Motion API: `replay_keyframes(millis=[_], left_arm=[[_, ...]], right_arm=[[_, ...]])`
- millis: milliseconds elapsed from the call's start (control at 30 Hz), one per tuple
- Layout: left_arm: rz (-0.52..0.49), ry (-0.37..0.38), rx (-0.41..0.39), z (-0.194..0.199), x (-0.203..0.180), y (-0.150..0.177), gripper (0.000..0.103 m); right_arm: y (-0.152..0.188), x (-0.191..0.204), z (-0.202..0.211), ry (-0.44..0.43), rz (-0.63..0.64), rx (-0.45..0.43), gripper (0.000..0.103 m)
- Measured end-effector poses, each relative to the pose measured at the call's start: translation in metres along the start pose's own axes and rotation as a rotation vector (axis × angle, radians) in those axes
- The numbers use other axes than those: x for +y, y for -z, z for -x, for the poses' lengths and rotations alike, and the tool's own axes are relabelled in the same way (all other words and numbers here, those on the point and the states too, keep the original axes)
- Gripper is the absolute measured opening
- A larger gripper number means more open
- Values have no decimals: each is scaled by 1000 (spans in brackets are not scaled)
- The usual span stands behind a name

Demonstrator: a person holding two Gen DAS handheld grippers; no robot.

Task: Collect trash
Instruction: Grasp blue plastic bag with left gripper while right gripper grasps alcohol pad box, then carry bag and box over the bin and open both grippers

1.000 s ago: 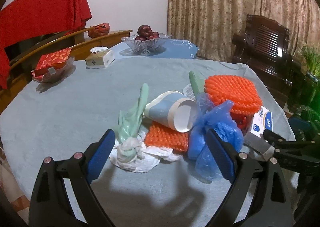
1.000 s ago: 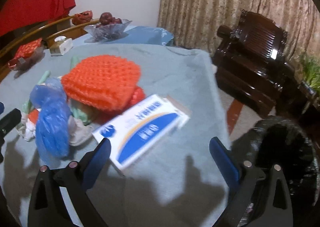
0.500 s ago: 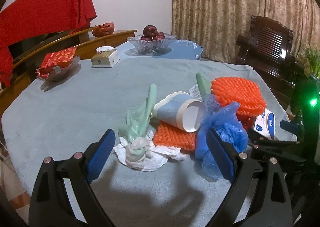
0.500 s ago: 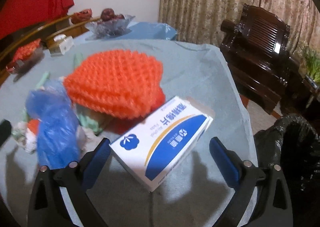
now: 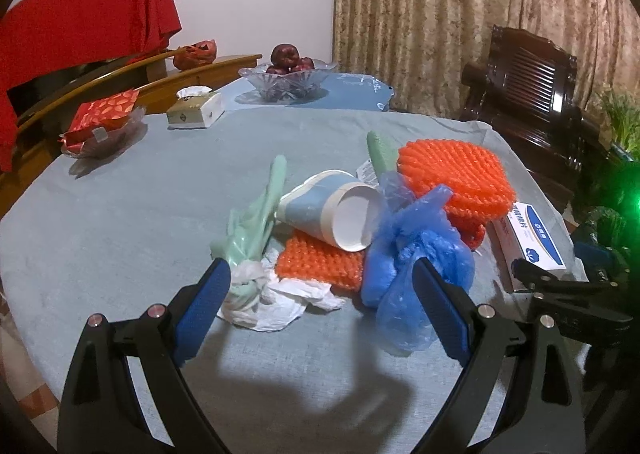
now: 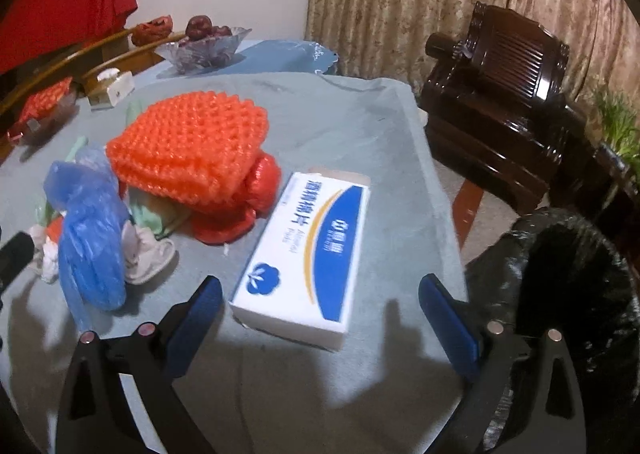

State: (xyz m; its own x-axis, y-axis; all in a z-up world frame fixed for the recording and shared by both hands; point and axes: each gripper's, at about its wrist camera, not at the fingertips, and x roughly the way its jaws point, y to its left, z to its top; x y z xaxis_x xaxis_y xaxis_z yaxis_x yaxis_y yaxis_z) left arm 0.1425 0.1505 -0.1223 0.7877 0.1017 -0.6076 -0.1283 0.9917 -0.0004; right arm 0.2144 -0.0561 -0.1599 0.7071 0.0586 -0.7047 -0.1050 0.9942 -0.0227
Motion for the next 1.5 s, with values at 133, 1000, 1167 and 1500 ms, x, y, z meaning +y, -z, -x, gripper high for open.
replay_keyframes(millis=[133,1000,1167,1500], left_arm=[[-3,-2,-4,1,0,-2,90],[-74,86,64,-29,-69,-1,42],[-61,75,68,-29,-70,0,28],[-40,99,6,9,-65,-10,24]], right_arm=[[-4,2,-15,-27,-18,21,88],[0,-36,20,-142,-45,33,57],[4,-38,20,-154,-51,40,57],[0,-49,40,-184,-67,15,56]])
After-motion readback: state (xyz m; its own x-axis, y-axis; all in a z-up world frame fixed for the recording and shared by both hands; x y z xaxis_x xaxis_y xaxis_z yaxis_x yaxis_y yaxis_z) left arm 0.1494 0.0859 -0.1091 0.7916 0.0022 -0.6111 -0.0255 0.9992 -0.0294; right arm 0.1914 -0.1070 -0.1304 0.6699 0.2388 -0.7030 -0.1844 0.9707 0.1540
